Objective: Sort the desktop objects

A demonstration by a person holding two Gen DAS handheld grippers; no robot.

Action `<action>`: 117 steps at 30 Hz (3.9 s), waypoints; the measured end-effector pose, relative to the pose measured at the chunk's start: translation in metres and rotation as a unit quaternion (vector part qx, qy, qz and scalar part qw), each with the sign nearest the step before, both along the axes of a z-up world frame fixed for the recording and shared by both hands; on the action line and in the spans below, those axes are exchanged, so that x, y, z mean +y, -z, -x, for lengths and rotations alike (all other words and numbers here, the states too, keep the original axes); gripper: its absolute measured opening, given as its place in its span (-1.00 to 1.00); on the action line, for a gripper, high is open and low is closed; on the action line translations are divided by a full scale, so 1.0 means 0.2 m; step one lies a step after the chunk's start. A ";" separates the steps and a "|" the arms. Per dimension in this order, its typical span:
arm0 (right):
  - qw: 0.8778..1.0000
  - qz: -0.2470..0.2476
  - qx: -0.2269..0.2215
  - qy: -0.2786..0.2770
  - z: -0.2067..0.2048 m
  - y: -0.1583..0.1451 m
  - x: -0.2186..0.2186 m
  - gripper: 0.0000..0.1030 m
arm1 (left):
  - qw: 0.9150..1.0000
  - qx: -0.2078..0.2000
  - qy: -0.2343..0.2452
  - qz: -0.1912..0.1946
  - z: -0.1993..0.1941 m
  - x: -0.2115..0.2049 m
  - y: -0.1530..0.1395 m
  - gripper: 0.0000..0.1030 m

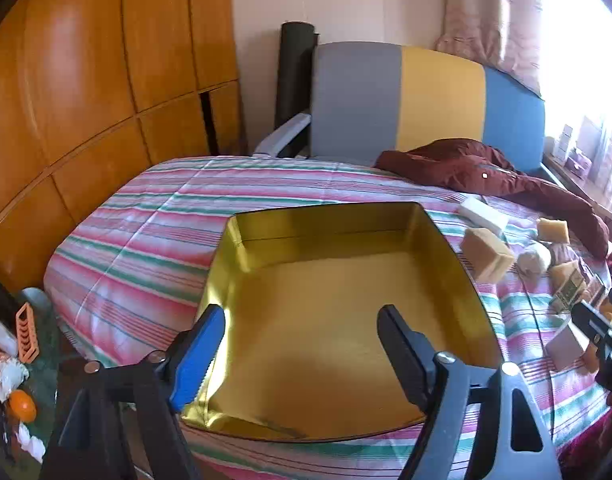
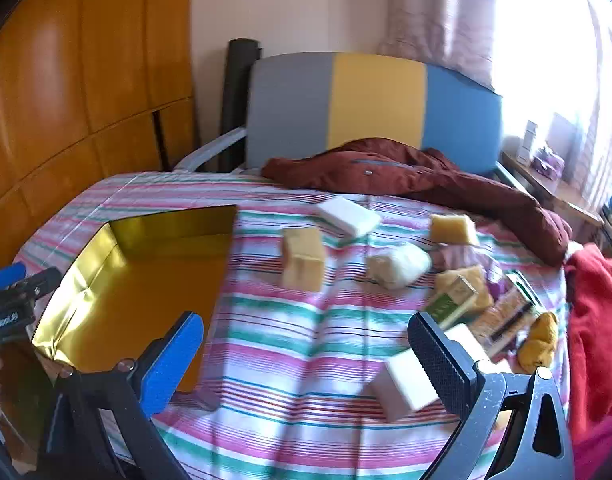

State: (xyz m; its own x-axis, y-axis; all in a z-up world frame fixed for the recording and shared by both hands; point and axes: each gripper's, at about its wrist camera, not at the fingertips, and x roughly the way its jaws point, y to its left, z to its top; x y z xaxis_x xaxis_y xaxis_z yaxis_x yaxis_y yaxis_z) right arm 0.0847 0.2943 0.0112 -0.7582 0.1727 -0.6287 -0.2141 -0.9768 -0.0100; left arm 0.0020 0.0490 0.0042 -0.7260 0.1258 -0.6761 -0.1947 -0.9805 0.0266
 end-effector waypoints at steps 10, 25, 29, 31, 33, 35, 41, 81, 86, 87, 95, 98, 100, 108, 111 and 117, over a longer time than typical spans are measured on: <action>0.992 0.054 0.000 0.116 -0.14 -0.03 0.47 1.00 | 0.998 -0.004 0.061 -0.032 0.01 0.15 -0.02 0.66; 0.962 0.073 0.003 0.264 -0.50 -0.08 0.98 1.00 | 0.969 -0.035 0.236 -0.069 -0.10 0.58 -0.04 0.76; 0.970 0.085 -0.036 0.223 -0.51 -0.04 1.00 1.00 | 0.956 -0.051 0.280 -0.066 -0.15 0.75 -0.03 0.70; 0.978 0.086 -0.069 0.179 -0.48 -0.01 0.99 1.00 | 0.949 -0.073 0.299 -0.065 -0.16 0.83 0.01 0.63; 0.982 0.074 -0.112 0.130 -0.44 0.03 0.97 1.00 | 0.941 -0.097 0.319 -0.065 -0.17 0.91 0.04 0.63; 0.983 0.071 -0.148 0.087 -0.40 0.07 0.95 1.00 | 0.934 -0.101 0.337 -0.058 -0.20 0.98 0.07 0.63; 0.973 0.072 -0.219 0.020 -0.27 0.19 0.96 1.00 | 0.906 -0.094 0.411 -0.036 -0.29 1.17 0.10 0.62; 0.947 0.161 -0.277 0.010 -0.10 0.36 1.12 0.14 | 0.885 -0.109 0.452 -0.014 -0.30 1.34 0.25 0.04; 0.959 0.154 -0.238 0.013 -0.13 0.31 1.10 0.13 | 0.908 -0.090 0.408 -0.040 -0.28 1.19 0.11 0.04; 0.962 0.148 -0.231 0.015 -0.14 0.29 1.09 0.13 | 0.912 -0.082 0.400 -0.043 -0.27 1.15 0.09 0.04; 0.976 0.131 -0.173 -0.011 -0.10 0.13 0.85 0.13 | 0.954 -0.038 0.292 -0.060 -0.16 0.80 -0.09 0.04; 0.979 0.130 -0.146 -0.051 -0.05 0.04 0.70 0.13 | 0.967 -0.023 0.245 -0.057 -0.11 0.65 -0.12 0.04; 0.979 0.132 -0.135 -0.080 -0.01 0.01 0.59 0.14 | 0.974 -0.019 0.217 -0.054 -0.07 0.57 -0.12 0.04; 0.961 0.149 -0.133 -0.193 0.25 -0.01 0.12 0.14 | 0.992 -0.052 0.101 -0.051 0.11 0.16 0.02 0.04; 0.950 0.154 -0.147 -0.229 0.32 0.03 -0.03 0.14 | 0.994 -0.064 0.070 -0.050 0.17 0.02 0.08 0.04; 0.936 0.157 -0.175 -0.262 0.47 0.13 -0.26 0.15 | 0.994 -0.084 0.034 -0.055 0.21 -0.21 0.17 0.04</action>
State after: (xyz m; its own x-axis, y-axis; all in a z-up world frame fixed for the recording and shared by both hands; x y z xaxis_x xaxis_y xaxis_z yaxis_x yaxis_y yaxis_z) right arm -0.0097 0.2425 -0.0139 -0.4248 -0.3996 -0.8123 0.2569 -0.9136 0.3151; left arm -0.0396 0.0079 -0.0306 -0.5910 0.2498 -0.7670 -0.2525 -0.9604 -0.1182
